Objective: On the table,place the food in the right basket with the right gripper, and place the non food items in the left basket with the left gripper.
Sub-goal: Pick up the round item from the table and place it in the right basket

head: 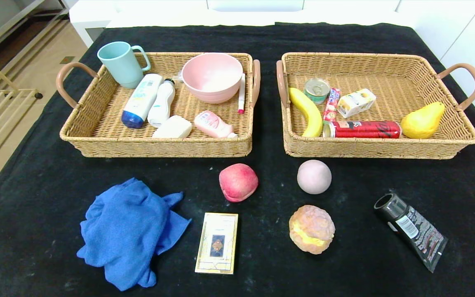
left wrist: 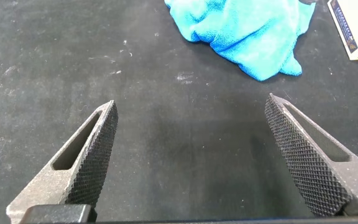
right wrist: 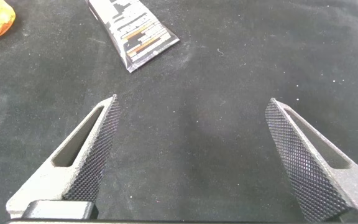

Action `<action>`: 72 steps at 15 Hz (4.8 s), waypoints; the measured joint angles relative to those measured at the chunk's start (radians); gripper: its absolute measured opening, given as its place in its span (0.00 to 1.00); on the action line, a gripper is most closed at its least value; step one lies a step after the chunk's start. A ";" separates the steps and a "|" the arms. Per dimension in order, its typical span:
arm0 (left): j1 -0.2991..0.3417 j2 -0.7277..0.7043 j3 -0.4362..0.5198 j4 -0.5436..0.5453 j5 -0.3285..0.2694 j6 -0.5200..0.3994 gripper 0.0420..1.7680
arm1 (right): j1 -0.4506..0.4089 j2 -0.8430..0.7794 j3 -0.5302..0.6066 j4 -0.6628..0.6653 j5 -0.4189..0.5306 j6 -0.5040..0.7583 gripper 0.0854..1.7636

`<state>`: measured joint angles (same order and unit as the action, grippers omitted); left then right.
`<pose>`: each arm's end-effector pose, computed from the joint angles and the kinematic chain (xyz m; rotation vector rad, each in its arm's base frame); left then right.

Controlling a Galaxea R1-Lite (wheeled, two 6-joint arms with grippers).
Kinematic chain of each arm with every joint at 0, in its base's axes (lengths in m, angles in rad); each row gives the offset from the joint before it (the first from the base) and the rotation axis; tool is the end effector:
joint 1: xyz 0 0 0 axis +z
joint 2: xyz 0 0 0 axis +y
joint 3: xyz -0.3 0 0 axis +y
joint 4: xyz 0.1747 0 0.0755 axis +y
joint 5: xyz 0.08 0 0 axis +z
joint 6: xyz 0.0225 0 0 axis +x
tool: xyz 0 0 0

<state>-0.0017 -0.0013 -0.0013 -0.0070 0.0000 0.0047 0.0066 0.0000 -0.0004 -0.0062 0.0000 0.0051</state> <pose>-0.0230 0.0000 0.0765 0.0047 -0.0096 -0.0017 -0.0228 -0.0002 0.0762 0.0051 -0.0066 0.0066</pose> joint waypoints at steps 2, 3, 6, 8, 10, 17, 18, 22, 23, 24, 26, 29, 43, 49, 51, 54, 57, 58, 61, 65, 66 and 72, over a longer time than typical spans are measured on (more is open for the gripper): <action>0.000 0.000 0.001 -0.002 0.000 -0.001 0.97 | 0.000 0.000 0.000 0.000 0.000 0.001 0.97; 0.000 0.000 0.001 -0.005 0.000 -0.001 0.97 | 0.000 0.000 0.000 0.002 -0.001 0.003 0.97; 0.000 0.000 -0.001 -0.005 -0.003 -0.003 0.97 | -0.002 0.000 -0.001 0.007 -0.018 0.022 0.97; 0.000 0.007 -0.070 0.006 -0.037 -0.038 0.97 | -0.003 0.005 -0.030 0.027 -0.020 0.045 0.97; 0.000 0.051 -0.159 0.018 -0.093 -0.068 0.97 | -0.002 0.044 -0.107 0.041 -0.001 0.080 0.97; -0.162 0.396 -0.431 0.017 -0.206 -0.068 0.97 | 0.039 0.382 -0.391 0.042 0.207 0.080 0.97; -0.190 0.455 -0.465 0.021 -0.208 -0.055 0.97 | 0.043 0.429 -0.412 0.036 0.232 0.070 0.97; -0.303 0.671 -0.568 0.023 -0.312 0.014 0.97 | 0.090 0.580 -0.500 0.025 0.253 0.055 0.97; -0.335 0.717 -0.586 0.023 -0.322 0.017 0.97 | 0.103 0.612 -0.518 0.030 0.256 0.056 0.97; -0.367 0.764 -0.601 0.019 -0.329 0.019 0.97 | 0.128 0.641 -0.536 0.029 0.262 0.057 0.97; -0.427 0.855 -0.639 0.011 -0.338 0.022 0.97 | 0.216 0.694 -0.565 0.030 0.260 0.062 0.97; -0.492 0.966 -0.728 0.016 -0.340 0.041 0.97 | 0.360 0.772 -0.618 0.030 0.164 0.066 0.97; -0.558 1.063 -0.794 0.009 -0.328 0.076 0.97 | 0.462 0.932 -0.671 0.034 -0.061 -0.030 0.97; -0.537 1.037 -0.792 0.009 -0.325 0.077 0.97 | 0.454 0.959 -0.713 0.123 -0.177 -0.091 0.97; -0.536 1.029 -0.792 0.009 -0.326 0.077 0.97 | 0.456 0.996 -0.773 0.181 -0.182 -0.067 0.97; -0.536 1.025 -0.791 0.012 -0.327 0.079 0.97 | 0.481 1.080 -0.893 0.278 -0.183 -0.017 0.97; -0.537 1.026 -0.788 0.011 -0.328 0.079 0.97 | 0.540 1.187 -1.026 0.347 -0.210 0.049 0.97; -0.539 1.027 -0.786 0.011 -0.329 0.079 0.97 | 0.569 1.230 -1.067 0.356 -0.235 0.080 0.97; -0.549 1.033 -0.780 0.013 -0.333 0.082 0.97 | 0.642 1.354 -1.174 0.364 -0.290 0.168 0.97; -0.556 1.034 -0.778 0.009 -0.333 0.084 0.97 | 0.734 1.476 -1.276 0.361 -0.316 0.260 0.97; -0.558 1.034 -0.778 0.011 -0.333 0.087 0.97 | 0.747 1.501 -1.289 0.361 -0.343 0.261 0.97; -0.561 1.033 -0.776 0.012 -0.332 0.093 0.97 | 0.774 1.657 -1.408 0.410 -0.480 0.336 0.97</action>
<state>-0.5628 1.0319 -0.7772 0.0053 -0.3319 0.0981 0.7806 1.6572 -1.4081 0.4040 -0.4796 0.3415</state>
